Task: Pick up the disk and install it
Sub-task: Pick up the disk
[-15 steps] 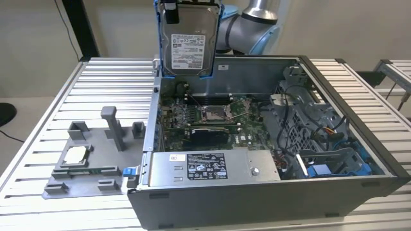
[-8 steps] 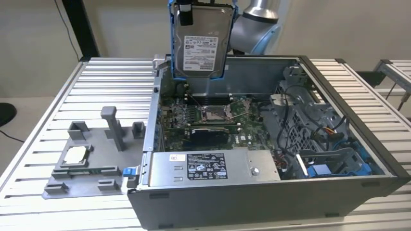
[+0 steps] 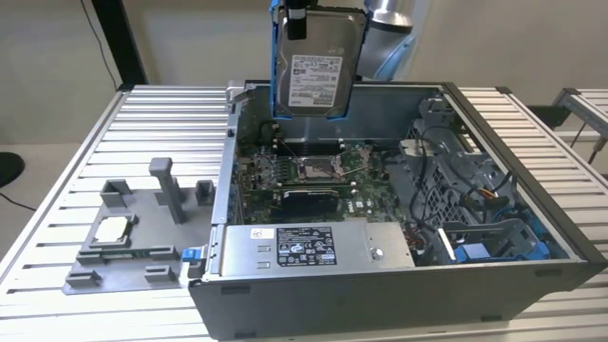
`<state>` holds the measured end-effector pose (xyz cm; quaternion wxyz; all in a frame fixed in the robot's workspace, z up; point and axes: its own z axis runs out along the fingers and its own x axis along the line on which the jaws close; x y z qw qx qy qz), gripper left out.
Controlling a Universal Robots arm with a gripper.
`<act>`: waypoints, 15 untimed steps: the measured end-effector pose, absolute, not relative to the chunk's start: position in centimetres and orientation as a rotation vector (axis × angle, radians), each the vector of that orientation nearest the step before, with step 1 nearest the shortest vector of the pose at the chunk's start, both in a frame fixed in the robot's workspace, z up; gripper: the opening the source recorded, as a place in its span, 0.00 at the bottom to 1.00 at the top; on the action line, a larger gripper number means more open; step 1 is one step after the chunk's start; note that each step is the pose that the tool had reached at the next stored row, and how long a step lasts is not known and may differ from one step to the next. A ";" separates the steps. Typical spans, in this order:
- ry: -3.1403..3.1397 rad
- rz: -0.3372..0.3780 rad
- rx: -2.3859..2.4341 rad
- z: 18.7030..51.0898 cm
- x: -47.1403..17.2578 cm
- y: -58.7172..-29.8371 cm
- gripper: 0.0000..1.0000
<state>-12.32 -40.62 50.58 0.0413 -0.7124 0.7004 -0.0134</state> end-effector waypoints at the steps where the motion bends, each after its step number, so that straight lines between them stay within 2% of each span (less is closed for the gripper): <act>1: 2.144 -0.041 -2.181 50.6 -12.0 -40.7 0.00; 15: 2.145 -0.040 -2.182 50.6 -9.6 -41.1 0.00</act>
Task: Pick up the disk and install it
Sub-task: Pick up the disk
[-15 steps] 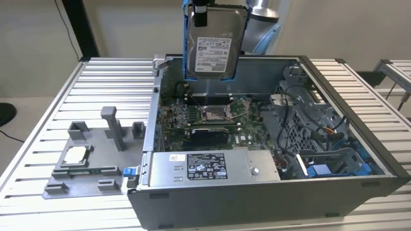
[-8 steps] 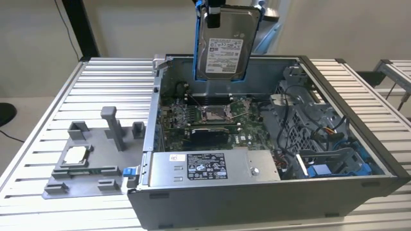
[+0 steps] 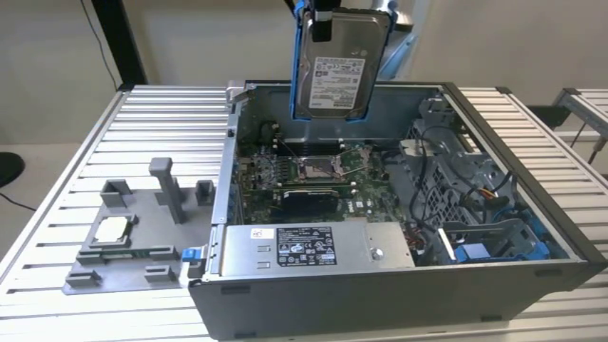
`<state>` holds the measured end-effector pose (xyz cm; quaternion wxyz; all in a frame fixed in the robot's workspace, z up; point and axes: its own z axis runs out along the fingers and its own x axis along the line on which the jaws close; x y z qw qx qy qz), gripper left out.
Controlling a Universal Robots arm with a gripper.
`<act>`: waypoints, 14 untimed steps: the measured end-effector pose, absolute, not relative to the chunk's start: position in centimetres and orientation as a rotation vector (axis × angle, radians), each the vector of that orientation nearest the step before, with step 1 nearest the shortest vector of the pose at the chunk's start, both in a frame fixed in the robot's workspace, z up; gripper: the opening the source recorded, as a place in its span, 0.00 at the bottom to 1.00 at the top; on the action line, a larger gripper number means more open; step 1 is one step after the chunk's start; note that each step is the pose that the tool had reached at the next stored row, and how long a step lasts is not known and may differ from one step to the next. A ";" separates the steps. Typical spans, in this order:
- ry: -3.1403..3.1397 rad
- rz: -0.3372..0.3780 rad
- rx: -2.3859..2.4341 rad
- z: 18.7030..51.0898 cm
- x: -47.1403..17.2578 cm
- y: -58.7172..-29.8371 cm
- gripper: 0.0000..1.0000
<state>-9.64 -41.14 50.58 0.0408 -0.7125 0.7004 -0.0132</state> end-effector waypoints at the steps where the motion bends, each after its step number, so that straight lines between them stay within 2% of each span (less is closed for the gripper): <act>1: 2.145 -0.040 -2.182 50.6 -9.5 -41.3 0.00; 14: 2.147 -0.037 -2.184 50.4 -7.7 -42.9 0.00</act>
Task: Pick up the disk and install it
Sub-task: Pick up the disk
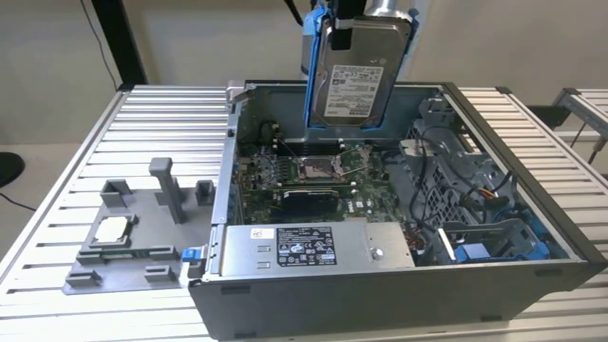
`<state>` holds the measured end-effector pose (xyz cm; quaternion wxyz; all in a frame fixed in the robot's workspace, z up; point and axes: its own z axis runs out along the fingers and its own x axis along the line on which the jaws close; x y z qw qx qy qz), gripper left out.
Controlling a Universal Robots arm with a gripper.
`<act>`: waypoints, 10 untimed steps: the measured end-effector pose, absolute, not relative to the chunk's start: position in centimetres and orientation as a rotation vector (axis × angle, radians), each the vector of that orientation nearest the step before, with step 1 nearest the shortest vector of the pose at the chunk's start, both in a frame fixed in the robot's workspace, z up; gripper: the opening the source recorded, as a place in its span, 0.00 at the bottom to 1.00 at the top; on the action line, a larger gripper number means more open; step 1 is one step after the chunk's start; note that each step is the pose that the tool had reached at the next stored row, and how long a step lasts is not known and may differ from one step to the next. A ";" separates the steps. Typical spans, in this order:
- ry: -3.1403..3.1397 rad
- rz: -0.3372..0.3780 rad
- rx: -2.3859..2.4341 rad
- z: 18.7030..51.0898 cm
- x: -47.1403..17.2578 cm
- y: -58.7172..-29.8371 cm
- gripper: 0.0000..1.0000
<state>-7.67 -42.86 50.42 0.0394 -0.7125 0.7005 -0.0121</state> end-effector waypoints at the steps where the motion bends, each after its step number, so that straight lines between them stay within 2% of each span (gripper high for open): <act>1: 2.147 -0.037 -2.184 50.4 -7.6 -42.9 0.00; 10: 2.147 -0.037 -2.184 50.2 -6.8 -43.6 0.00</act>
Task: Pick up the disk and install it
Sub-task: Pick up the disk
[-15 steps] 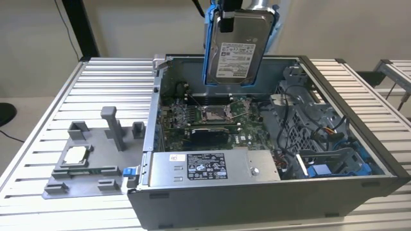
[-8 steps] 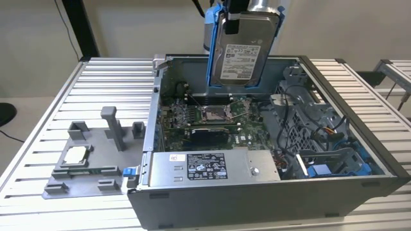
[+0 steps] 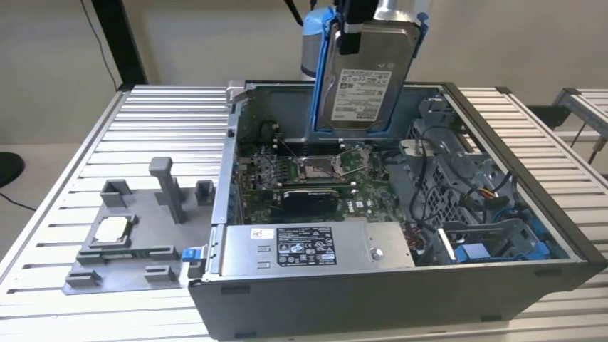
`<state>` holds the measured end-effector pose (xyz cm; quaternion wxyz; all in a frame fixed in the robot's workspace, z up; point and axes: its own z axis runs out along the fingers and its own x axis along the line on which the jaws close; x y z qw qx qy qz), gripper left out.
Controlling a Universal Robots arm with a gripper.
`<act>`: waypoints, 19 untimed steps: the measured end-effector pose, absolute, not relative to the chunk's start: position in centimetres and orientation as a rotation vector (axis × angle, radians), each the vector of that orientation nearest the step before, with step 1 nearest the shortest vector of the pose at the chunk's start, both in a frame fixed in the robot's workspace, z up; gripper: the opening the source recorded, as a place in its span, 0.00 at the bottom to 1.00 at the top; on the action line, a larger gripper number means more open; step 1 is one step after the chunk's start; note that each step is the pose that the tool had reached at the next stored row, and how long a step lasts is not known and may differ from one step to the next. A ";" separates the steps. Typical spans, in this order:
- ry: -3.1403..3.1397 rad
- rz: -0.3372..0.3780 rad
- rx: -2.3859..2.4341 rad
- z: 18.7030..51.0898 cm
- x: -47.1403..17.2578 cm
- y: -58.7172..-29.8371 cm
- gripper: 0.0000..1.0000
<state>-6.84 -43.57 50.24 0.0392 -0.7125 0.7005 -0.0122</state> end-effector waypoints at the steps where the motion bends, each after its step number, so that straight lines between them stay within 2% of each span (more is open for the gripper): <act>1: 2.147 -0.038 -2.184 50.2 -6.8 -43.7 0.00; 19: 2.131 -0.090 -2.170 50.0 -6.0 -46.1 0.00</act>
